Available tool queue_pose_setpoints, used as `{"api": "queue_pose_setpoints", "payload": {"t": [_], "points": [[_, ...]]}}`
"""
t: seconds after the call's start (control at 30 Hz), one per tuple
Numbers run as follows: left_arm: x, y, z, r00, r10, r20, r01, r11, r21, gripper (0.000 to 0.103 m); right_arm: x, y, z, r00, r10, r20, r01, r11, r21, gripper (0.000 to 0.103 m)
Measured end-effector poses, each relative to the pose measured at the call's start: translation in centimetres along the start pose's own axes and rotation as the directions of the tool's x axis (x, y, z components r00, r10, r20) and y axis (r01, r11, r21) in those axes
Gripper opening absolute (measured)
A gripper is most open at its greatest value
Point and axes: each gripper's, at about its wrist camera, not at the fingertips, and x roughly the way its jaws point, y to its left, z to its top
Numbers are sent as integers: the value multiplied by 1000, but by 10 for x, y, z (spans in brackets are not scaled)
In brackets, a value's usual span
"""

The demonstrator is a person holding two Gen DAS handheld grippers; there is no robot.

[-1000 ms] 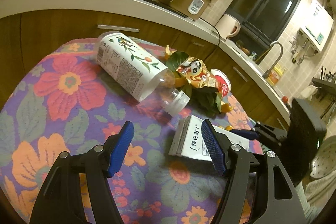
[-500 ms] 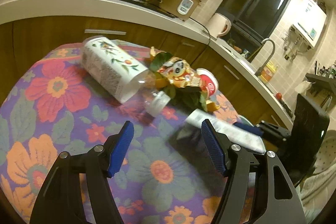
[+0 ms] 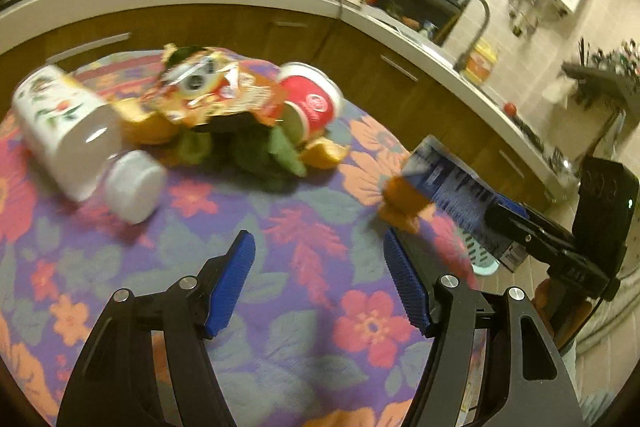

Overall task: Collect trash
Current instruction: 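Carry the milk carton over the blue basket and open the right gripper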

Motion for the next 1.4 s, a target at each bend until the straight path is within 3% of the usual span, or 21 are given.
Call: {"api": "queue_pose_setpoints", "payload": {"t": [0.17, 0.33, 0.5, 0.63, 0.83, 1.0, 1.03, 1.07, 1.1, 1.13, 1.23, 1.4], "points": [[7, -4, -1, 1000, -22, -7, 22, 1000, -7, 65, -2, -1, -5, 996, 85, 3, -85, 996, 31, 53], [10, -14, 3, 1000, -19, -21, 19, 1000, 17, 65, -25, -10, 5, 986, 137, 94, -146, 985, 90, 53], [22, -40, 18, 999, -22, -33, 25, 996, 86, 65, -44, -24, 16, 989, 22, 149, -39, 993, 110, 53], [57, -73, 32, 998, -14, -67, 25, 987, 159, 65, -46, -40, 12, 985, -85, 152, 66, 990, 122, 53], [111, -103, 37, 993, 30, -111, -1, 967, 254, 65, -47, -71, -1, 962, -243, 124, 226, 965, 133, 53], [147, -113, 33, 983, 62, -175, -9, 957, 288, 61, -50, -105, -13, 945, -313, 96, 293, 939, 179, 53], [151, -118, 30, 982, 90, -168, -34, 949, 313, 56, -50, -111, -16, 942, -324, 90, 304, 935, 185, 53], [153, -120, 29, 981, 114, -159, -55, 941, 335, 41, -50, -116, -18, 939, -333, 86, 313, 931, 191, 53], [153, -124, 28, 980, 131, -152, -69, 931, 359, 36, -50, -120, -20, 937, -340, 83, 319, 927, 195, 53], [154, -126, 28, 980, 117, -161, -52, 931, 362, 22, -50, -125, -23, 933, -353, 77, 332, 922, 200, 53], [149, -133, 31, 985, 64, -161, -5, 939, 345, 19, -49, -137, -32, 915, -400, 55, 382, 900, 210, 53], [152, -172, 30, 985, -4, -172, 69, 924, 376, 18, -45, -161, -47, 892, -452, -14, 440, 859, 260, 53]]}}
